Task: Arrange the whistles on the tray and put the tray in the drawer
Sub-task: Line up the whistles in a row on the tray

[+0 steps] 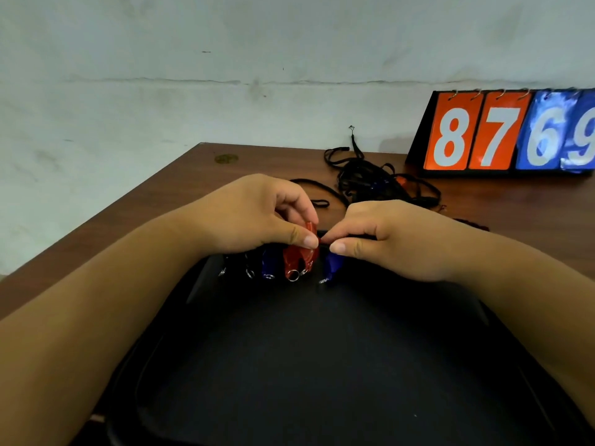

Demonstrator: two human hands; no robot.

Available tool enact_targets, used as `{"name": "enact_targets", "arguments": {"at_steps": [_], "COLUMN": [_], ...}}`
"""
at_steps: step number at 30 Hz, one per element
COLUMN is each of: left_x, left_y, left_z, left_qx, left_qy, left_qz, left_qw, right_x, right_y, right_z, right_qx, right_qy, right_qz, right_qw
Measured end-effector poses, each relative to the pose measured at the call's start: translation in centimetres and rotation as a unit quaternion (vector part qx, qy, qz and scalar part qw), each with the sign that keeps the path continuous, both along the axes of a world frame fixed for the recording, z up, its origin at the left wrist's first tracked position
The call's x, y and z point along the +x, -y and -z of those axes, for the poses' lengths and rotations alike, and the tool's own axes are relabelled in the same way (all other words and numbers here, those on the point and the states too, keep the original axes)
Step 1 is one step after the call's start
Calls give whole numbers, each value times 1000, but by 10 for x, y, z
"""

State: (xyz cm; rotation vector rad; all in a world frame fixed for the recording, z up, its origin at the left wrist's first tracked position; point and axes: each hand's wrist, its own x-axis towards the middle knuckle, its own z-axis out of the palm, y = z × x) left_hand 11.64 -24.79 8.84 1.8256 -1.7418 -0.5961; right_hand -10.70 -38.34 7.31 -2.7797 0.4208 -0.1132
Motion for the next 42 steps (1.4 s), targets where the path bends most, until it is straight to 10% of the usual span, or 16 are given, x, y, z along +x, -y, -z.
{"name": "enact_targets", "arguments": {"at_steps": [14,42], "left_x": [3,4], "left_y": [7,5], "left_z": [9,8], "left_qx": [-12,-17], "left_qy": [117,77], "left_qz": [27,35], "left_qw": [993,996], "right_x": [0,-2], "right_y": [-3,-2], "right_z": [-1,-1], "right_qx": [10,17], "right_qy": [32,45], "right_qz": [28,38], "right_qw": [999,998]}}
